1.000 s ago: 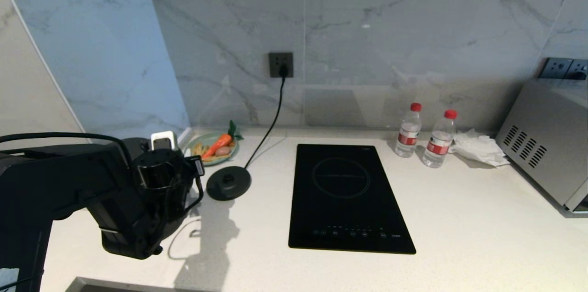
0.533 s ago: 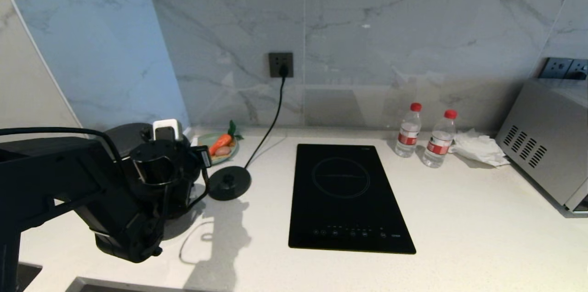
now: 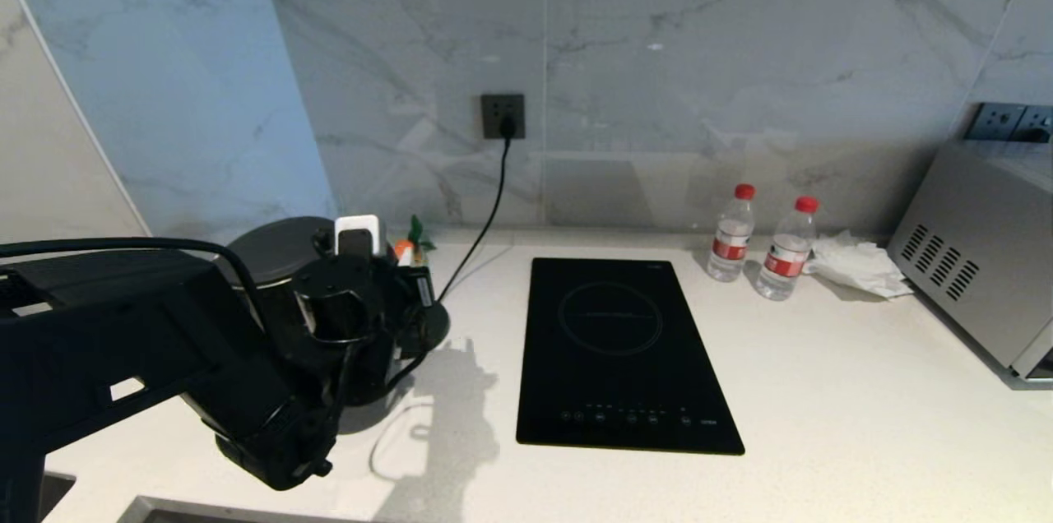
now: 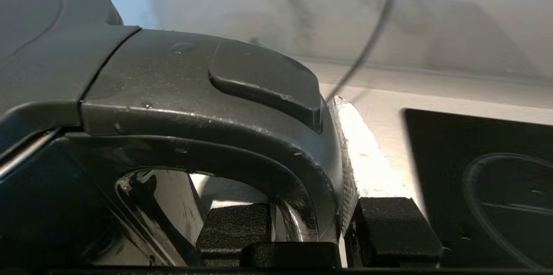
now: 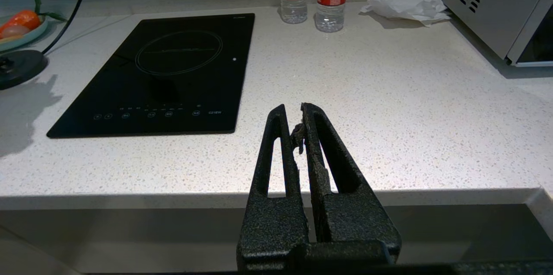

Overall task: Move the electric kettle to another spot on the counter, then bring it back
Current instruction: Grab the kettle, then place it on the power base

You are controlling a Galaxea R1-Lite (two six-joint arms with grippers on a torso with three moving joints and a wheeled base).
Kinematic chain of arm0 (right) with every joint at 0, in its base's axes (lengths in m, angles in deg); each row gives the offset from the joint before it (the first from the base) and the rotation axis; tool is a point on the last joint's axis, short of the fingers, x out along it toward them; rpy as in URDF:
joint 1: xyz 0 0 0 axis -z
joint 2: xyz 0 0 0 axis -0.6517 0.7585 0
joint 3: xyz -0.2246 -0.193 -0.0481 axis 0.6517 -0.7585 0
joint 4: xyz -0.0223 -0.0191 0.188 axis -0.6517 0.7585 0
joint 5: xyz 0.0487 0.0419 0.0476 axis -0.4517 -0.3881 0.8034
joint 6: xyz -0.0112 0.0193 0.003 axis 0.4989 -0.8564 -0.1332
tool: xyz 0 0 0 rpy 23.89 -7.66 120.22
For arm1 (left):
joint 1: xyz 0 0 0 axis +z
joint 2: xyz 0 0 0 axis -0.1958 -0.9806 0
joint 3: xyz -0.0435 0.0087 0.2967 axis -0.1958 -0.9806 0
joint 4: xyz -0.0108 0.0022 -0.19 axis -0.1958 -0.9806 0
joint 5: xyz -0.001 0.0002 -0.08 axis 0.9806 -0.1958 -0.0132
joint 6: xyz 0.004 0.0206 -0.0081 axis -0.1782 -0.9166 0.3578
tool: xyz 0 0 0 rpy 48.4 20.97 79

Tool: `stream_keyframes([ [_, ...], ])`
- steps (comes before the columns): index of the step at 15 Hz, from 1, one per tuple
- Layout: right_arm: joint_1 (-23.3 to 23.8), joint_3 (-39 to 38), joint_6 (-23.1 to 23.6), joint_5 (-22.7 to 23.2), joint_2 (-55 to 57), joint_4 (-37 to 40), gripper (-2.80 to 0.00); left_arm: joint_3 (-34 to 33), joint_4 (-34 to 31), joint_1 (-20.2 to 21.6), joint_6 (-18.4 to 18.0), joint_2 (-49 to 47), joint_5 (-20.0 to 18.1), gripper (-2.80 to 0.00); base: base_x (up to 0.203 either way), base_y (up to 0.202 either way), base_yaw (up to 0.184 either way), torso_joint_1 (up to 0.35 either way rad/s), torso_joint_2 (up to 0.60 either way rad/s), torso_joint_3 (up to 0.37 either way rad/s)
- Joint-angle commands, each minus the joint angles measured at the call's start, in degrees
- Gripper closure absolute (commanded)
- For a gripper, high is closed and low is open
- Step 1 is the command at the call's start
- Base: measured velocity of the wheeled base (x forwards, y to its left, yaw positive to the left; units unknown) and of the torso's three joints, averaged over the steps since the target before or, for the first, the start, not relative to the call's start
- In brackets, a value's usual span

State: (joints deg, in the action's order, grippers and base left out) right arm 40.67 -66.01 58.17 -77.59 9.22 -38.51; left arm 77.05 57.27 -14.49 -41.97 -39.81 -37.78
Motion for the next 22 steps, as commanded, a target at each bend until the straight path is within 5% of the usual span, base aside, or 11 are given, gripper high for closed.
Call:
stream_keyframes([
  [1, 0.0, 0.0, 0.0, 0.1, 0.1, 0.0, 0.0, 4.8, -1.3, -1.3, 0.0, -1.9, 1.7, 0.0, 0.0, 0.0, 0.0, 0.0, 0.0, 0.0],
  [12, 0.0, 0.0, 0.0, 0.0, 0.1, 0.0, 0.0, 21.1, -17.9, -5.4, -1.2, -4.3, 2.8, 0.0, 0.0, 0.0, 0.0, 0.0, 0.0, 0.0],
  [22, 0.0, 0.0, 0.0, 0.0, 0.1, 0.0, 0.0, 24.1, -19.0, -6.0, -3.3, -6.0, 2.6, 0.0, 0.023, 0.0, 0.0, -0.001, 0.0, 0.001],
])
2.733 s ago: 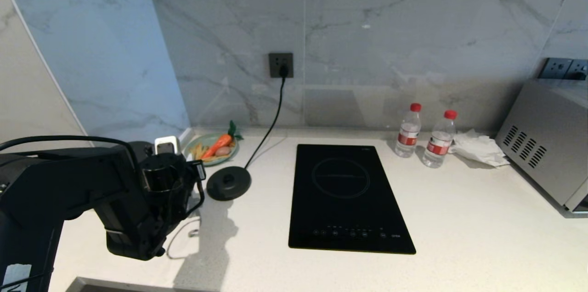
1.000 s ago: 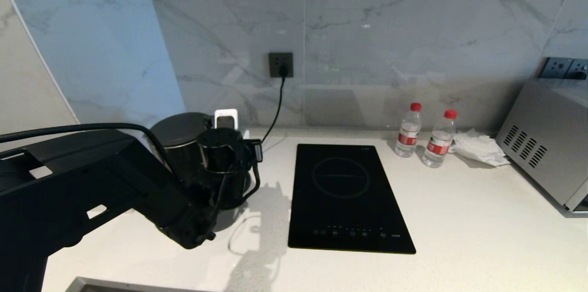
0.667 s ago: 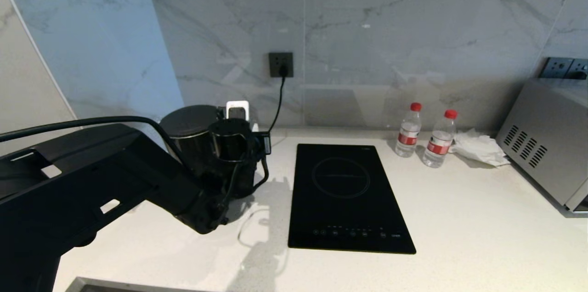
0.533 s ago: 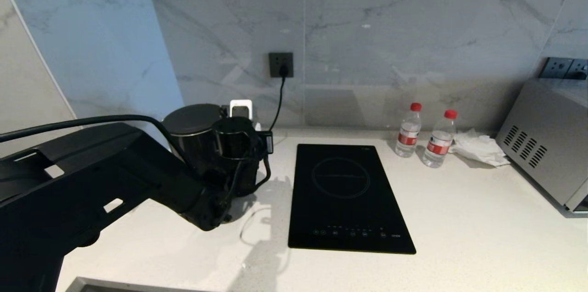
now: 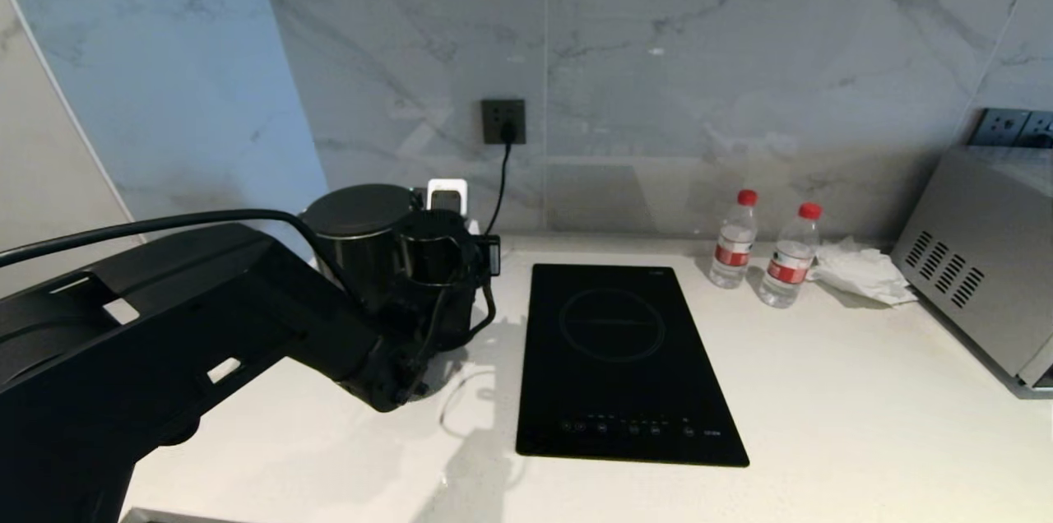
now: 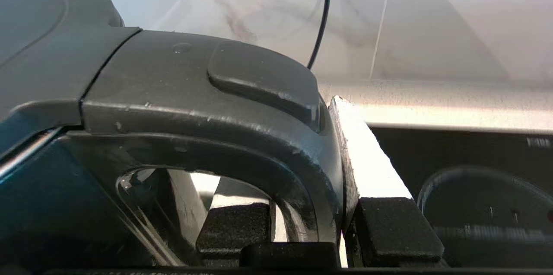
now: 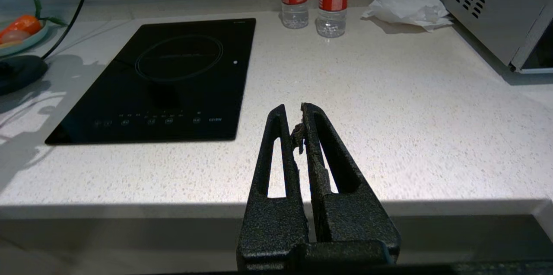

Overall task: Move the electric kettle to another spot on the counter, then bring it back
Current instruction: Place it on the power base

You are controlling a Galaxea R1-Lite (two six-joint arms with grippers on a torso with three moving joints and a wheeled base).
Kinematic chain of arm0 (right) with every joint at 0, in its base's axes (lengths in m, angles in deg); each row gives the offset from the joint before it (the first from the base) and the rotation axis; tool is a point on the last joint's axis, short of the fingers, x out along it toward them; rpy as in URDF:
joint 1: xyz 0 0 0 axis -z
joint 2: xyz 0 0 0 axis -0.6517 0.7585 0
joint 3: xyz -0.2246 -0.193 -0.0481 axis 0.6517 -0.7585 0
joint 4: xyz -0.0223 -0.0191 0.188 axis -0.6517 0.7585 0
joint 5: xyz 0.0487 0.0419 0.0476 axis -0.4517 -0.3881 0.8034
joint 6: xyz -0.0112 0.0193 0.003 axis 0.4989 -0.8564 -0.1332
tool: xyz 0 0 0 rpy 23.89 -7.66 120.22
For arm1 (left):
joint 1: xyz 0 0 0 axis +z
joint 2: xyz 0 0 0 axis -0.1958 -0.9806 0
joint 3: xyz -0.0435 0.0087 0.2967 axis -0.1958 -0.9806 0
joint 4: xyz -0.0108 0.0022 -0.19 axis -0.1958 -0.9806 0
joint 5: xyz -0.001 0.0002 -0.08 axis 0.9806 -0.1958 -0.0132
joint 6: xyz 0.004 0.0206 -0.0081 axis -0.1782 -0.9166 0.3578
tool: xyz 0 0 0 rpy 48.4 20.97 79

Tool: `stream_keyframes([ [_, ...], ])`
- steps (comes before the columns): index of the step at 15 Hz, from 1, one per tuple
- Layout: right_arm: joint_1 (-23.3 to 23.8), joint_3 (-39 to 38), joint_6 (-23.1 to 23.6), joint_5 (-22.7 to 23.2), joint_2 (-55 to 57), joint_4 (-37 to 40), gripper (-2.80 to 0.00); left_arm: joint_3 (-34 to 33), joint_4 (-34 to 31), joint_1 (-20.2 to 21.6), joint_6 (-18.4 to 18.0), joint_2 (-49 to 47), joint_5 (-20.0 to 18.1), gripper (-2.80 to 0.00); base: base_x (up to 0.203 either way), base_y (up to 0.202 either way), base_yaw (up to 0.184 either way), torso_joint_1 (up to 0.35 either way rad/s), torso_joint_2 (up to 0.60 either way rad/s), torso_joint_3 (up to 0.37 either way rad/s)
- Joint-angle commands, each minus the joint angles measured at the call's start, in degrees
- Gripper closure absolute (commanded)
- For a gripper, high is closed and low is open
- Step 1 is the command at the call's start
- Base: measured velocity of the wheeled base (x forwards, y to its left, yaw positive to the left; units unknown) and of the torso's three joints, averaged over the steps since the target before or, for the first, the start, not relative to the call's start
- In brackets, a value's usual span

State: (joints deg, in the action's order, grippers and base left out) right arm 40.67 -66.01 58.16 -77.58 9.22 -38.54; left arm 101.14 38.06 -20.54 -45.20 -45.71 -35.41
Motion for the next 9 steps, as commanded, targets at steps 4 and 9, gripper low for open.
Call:
stream_keyframes([
  [4, 0.0, 0.0, 0.0, 0.0, 0.1, 0.0, 0.0, -0.2, 1.4, 0.3, 0.0, -0.6, 0.6, 0.0, 0.152, 0.0, 0.001, 0.011, 0.01, 0.004],
  [9, 0.0, 0.0, 0.0, 0.1, 0.1, 0.0, 0.0, -0.5, 1.6, 0.3, 0.2, -1.0, 0.7, 0.0, 0.0, 0.0, 0.0, 0.0, 0.0, 0.0],
])
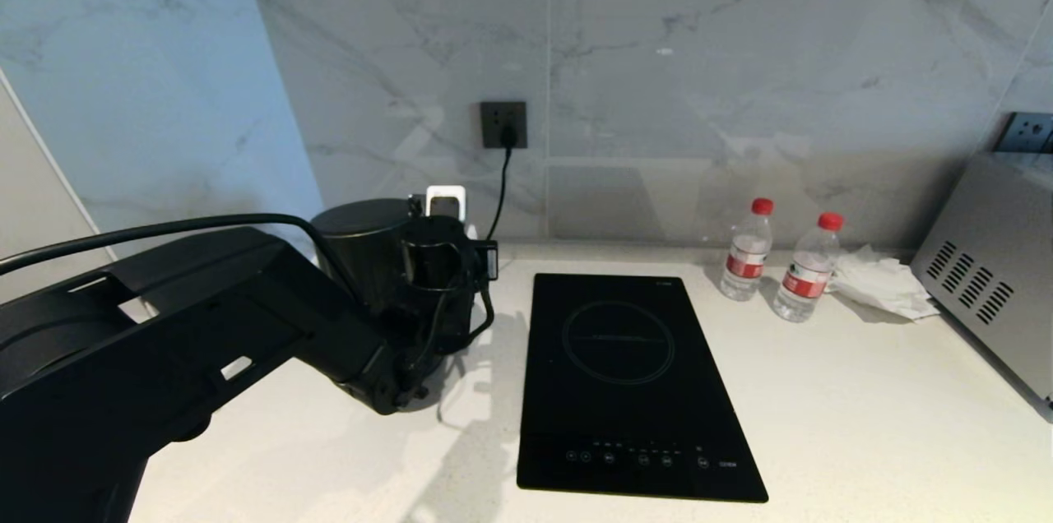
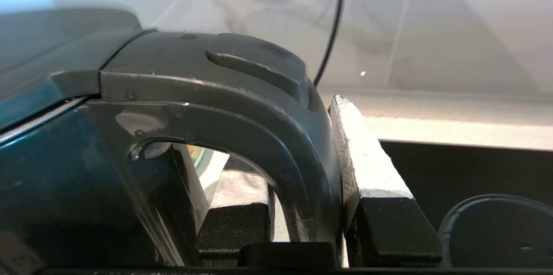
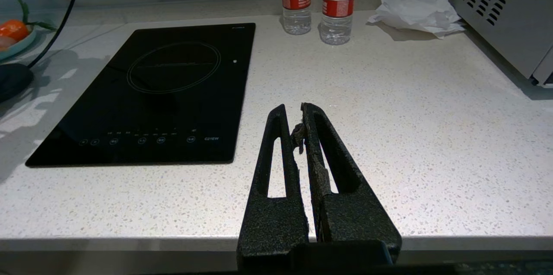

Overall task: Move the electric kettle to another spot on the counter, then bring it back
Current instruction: Place it on the power base

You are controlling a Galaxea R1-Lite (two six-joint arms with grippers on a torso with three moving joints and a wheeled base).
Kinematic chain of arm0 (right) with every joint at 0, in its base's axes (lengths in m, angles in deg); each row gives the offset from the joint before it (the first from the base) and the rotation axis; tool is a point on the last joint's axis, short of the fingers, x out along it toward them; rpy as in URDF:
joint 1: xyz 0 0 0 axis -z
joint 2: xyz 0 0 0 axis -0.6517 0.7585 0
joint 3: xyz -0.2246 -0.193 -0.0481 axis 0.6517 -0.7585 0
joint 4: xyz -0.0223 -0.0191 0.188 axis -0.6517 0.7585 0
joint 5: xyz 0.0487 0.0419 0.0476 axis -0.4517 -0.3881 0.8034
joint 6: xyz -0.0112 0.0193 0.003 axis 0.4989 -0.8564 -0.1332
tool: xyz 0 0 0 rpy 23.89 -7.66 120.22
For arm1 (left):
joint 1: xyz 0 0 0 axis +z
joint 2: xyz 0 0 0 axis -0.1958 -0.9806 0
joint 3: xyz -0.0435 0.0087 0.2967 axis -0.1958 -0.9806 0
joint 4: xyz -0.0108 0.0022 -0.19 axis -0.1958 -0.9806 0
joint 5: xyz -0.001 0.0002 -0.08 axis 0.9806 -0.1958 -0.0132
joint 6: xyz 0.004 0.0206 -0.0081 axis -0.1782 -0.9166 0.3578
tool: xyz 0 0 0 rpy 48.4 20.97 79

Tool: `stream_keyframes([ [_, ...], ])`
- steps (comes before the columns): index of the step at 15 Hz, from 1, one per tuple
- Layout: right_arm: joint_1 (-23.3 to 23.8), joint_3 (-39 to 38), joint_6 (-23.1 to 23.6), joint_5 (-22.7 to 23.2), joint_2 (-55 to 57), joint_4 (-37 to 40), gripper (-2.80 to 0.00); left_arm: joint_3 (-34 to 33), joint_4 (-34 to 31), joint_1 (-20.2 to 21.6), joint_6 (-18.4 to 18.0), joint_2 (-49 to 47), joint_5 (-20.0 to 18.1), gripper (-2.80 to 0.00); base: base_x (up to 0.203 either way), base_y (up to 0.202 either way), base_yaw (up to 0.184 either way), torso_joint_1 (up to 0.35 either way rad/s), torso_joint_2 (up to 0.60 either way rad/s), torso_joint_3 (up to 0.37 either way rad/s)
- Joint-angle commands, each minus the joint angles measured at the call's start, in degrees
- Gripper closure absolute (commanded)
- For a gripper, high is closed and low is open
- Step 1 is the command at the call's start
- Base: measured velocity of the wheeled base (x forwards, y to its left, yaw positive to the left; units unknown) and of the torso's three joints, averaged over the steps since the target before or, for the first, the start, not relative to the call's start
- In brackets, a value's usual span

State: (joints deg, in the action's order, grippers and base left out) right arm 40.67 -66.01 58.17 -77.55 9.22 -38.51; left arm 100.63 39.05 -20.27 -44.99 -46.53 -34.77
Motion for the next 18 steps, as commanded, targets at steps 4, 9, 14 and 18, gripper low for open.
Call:
stream_keyframes([
  [4, 0.0, 0.0, 0.0, 0.0, 0.1, 0.0, 0.0, 1.3, 0.6, 0.0, 0.1, -2.1, -0.1, 0.0, 0.0, 0.0, 0.0, 0.0, 0.0, 0.0],
  [9, 0.0, 0.0, 0.0, 0.0, 0.1, 0.0, 0.0, 6.7, 0.5, 0.9, 0.1, -6.6, 0.4, 0.0, 0.0, 0.0, 0.0, 0.0, 0.0, 0.0],
  [14, 0.0, 0.0, 0.0, 0.0, 0.1, 0.0, 0.0, 7.3, 0.6, 2.3, 0.2, -9.2, 0.4, 0.0, 0.0, 0.0, 0.0, 0.0, 0.0, 0.0],
  [18, 0.0, 0.0, 0.0, 0.0, 0.1, 0.0, 0.0, 8.8, 0.6, 2.4, 0.2, -10.6, 0.6, 0.0, 0.0, 0.0, 0.0, 0.0, 0.0, 0.0],
])
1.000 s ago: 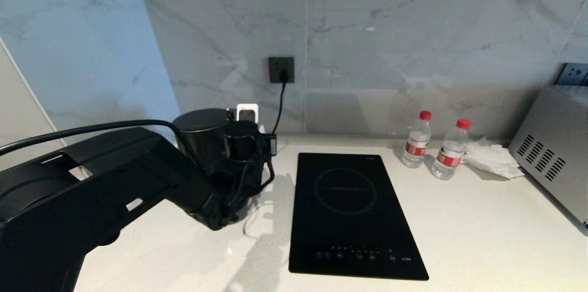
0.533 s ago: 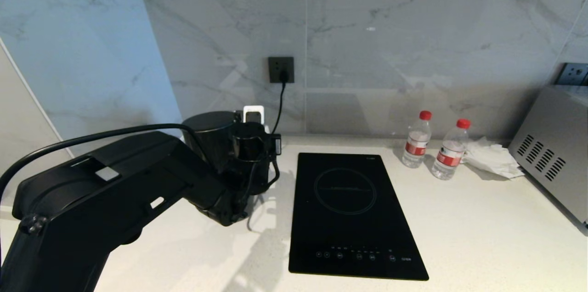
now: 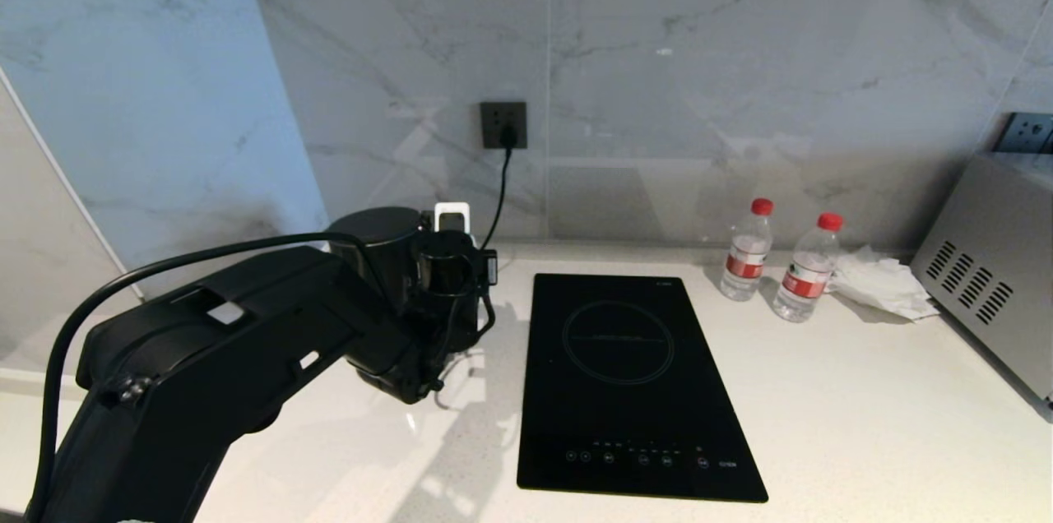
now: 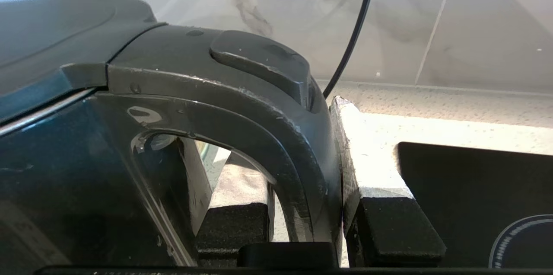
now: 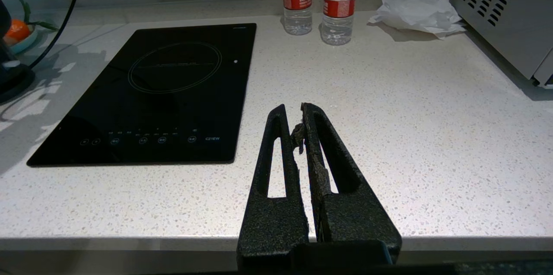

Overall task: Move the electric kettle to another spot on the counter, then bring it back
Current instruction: Place it on the power base

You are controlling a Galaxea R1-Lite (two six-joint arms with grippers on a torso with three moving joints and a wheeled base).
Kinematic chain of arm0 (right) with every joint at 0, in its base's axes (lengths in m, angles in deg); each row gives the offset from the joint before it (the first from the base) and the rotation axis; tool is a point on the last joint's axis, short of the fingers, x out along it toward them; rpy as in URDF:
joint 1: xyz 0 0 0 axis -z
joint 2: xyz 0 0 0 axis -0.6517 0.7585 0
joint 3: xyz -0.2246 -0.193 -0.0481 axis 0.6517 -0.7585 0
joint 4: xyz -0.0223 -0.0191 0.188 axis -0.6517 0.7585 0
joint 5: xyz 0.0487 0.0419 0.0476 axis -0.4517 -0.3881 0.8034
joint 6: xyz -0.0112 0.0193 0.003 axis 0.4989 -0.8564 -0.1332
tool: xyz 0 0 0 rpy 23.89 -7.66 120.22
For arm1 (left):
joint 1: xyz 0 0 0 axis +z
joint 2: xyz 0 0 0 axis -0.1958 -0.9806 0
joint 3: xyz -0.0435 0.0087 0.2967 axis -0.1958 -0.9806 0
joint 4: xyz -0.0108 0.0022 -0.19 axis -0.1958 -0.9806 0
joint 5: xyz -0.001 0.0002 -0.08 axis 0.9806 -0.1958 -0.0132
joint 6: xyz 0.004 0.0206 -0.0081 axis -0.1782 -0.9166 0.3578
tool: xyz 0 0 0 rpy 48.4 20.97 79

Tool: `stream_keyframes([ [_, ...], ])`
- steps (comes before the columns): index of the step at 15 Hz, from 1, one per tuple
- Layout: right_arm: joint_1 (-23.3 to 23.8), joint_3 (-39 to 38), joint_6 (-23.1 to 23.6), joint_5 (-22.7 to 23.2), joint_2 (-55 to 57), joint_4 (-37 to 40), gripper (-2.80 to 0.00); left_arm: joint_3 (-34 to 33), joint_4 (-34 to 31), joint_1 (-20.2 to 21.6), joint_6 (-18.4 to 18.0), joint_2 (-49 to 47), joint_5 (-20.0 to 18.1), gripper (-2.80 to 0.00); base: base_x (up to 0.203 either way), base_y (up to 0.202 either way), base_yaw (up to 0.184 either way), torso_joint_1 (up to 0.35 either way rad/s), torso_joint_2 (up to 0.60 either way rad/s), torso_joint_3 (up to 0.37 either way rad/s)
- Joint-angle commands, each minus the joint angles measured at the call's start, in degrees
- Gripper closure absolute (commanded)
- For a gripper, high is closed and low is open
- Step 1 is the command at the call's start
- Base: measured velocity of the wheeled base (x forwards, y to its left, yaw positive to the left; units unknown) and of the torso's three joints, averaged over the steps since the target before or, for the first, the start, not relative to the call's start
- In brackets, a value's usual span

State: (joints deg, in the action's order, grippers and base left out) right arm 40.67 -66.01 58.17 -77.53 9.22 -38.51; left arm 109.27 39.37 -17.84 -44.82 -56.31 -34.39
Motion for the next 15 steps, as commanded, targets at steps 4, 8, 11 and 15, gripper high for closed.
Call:
stream_keyframes([
  [4, 0.0, 0.0, 0.0, 0.0, 0.1, 0.0, 0.0, 0.6, 0.3, -0.4, 0.0, -1.3, 0.3, 0.0, 0.0, 0.0, 0.0, 0.0, 0.0, 0.0],
  [8, 0.0, 0.0, 0.0, 0.0, 0.1, 0.0, 0.0, 1.1, 0.3, -0.1, 0.0, -1.7, 0.5, 0.0, 0.0, 0.0, 0.0, 0.0, 0.0, 0.0],
  [11, 0.0, 0.0, 0.0, -0.1, 0.1, 0.0, 0.0, 2.7, 0.1, -0.5, 0.0, -1.8, 1.2, 0.0, 0.0, 0.0, 0.0, 0.0, 0.0, 0.0],
  [15, 0.0, 0.0, 0.0, -0.1, 0.1, 0.0, 0.0, 3.9, 0.0, -0.5, 0.0, -2.8, 1.3, 0.0, 0.0, 0.0, 0.0, 0.0, 0.0, 0.0],
])
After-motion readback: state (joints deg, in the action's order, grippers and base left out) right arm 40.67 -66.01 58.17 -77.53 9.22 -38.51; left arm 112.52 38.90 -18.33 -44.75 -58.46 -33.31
